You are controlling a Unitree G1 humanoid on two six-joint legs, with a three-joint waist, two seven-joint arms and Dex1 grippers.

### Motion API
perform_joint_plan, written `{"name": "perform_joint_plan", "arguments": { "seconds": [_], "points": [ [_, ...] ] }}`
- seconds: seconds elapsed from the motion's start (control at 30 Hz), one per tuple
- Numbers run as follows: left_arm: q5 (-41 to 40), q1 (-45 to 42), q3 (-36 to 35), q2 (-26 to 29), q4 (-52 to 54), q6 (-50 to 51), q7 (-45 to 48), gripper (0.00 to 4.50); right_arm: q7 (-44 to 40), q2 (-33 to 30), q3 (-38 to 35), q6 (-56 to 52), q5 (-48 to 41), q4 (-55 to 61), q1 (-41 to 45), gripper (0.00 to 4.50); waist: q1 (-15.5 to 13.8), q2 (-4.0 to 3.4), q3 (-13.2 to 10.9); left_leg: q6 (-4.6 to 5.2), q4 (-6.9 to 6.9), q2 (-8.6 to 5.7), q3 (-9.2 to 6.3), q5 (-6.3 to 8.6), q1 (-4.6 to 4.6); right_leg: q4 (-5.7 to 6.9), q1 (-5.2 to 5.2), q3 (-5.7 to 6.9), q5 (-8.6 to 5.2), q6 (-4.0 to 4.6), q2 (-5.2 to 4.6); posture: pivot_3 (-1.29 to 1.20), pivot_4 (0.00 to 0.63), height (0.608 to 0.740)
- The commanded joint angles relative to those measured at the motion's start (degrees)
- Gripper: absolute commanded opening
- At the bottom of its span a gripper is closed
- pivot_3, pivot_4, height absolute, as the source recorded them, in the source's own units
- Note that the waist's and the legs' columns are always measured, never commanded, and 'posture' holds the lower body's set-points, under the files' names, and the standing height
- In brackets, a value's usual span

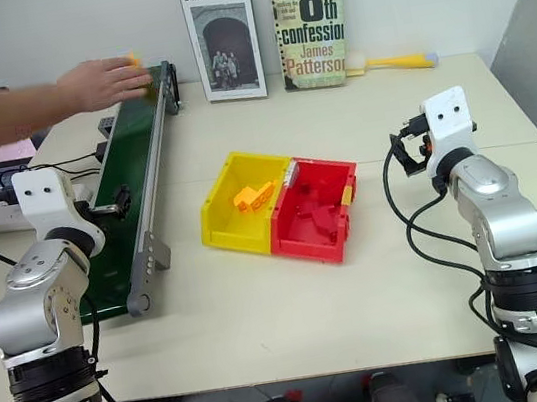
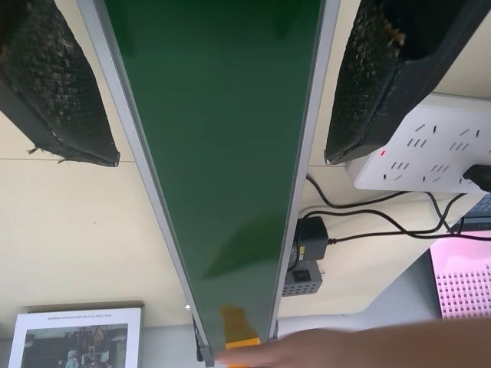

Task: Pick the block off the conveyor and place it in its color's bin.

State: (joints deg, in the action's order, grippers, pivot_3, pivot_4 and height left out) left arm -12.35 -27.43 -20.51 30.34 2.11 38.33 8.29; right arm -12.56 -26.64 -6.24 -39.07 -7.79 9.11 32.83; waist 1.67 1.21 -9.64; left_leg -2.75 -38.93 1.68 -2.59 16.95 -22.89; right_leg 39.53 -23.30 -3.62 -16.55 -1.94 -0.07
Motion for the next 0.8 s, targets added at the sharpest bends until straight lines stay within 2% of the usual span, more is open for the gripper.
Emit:
{"name": "perform_joint_plan", "arguments": {
  "seconds": [0.03, 0.57, 0.8],
  "points": [
    [0.2, -0.8, -0.7, 1.1, 1.7, -0.5, 0.0, 4.46, -0.5, -1.1, -1.1, 1.4, 0.5, 1.4, 1.6, 4.50, 0.0, 0.00, 0.0, 0.00, 0.00, 0.00, 0.00, 0.00, 0.00, 0.00, 0.00, 0.00, 0.00, 0.00, 0.00, 0.00, 0.150, 0.740],
    [-0.2, 0.0, -3.1, -2.8, 3.7, -1.9, -5.6, 4.46, -2.9, -1.8, -0.2, 2.4, 0.2, 0.6, 2.8, 4.50, 0.0, 0.00, 0.0, 0.00, 0.00, 0.00, 0.00, 0.00, 0.00, 0.00, 0.00, 0.00, 0.00, 0.00, -0.01, 0.00, 0.150, 0.740],
    [-0.7, -1.3, -3.0, -3.5, 2.4, -3.2, -5.7, 4.46, -16.4, -2.3, 0.6, 0.1, -9.4, 1.5, 7.3, 4.50, 0.0, 0.00, 0.0, 0.00, 0.00, 0.00, -0.01, 0.00, 0.00, 0.00, 0.00, 0.00, 0.00, 0.00, 0.00, 0.00, 0.150, 0.740]
  ]
}}
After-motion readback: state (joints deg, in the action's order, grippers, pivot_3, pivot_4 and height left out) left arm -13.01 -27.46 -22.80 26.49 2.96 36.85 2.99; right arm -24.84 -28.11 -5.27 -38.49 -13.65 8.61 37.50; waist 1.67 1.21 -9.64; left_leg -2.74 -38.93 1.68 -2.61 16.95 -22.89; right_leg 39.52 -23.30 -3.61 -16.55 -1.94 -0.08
